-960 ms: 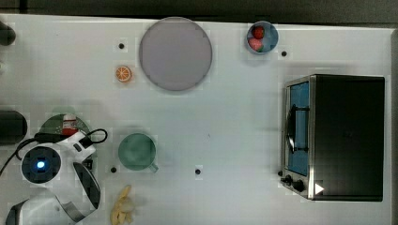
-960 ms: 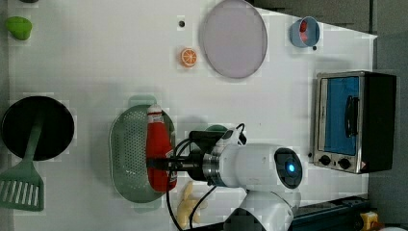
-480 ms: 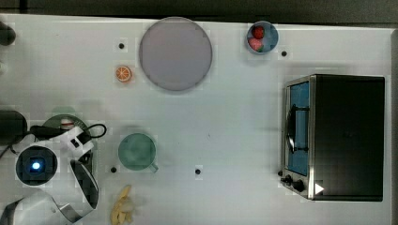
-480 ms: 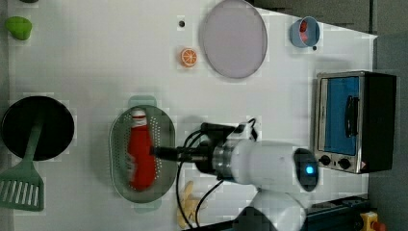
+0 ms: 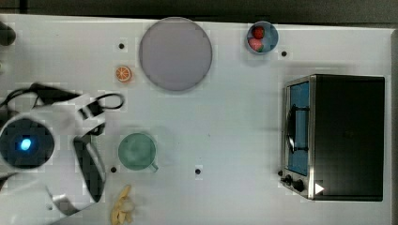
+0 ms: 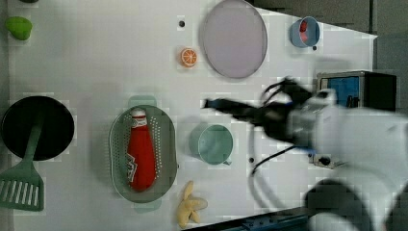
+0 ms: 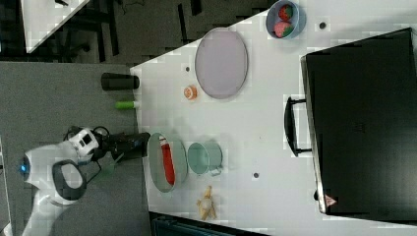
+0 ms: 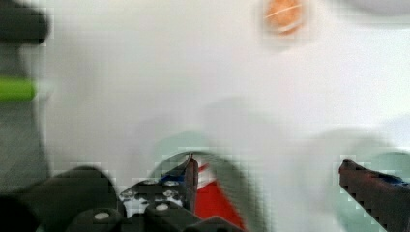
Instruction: Pick Ketchup from the table and place it in strainer.
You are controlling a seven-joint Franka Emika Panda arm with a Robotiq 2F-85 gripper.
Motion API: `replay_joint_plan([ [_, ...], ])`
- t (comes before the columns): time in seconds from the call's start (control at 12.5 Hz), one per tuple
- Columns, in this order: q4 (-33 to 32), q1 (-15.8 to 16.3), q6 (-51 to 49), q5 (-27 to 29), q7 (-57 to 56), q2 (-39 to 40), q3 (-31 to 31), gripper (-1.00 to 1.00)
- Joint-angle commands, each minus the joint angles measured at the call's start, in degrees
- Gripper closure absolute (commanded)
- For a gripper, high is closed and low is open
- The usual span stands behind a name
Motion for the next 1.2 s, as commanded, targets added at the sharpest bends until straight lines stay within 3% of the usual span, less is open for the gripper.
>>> replay_joint_plan([
  [0.08,5.6,-7.4,-12.3,1.8,2.5,-3.8,-10.2,-1.00],
  [0.32,13.7,-9.2,-25.8,1.1,2.5,-5.9,-20.0,-1.00],
  [0.48,18.3,-9.2,-34.4,-2.3,2.5,-6.2,-24.5,-1.00],
  [0.8,23.3,-9.2,-37.8,-9.6,2.6,-6.2,-25.0,-1.00],
  [1.2,23.2,-8.7,-39.0,-9.5,7.7,-6.2,-23.7,-1.00],
])
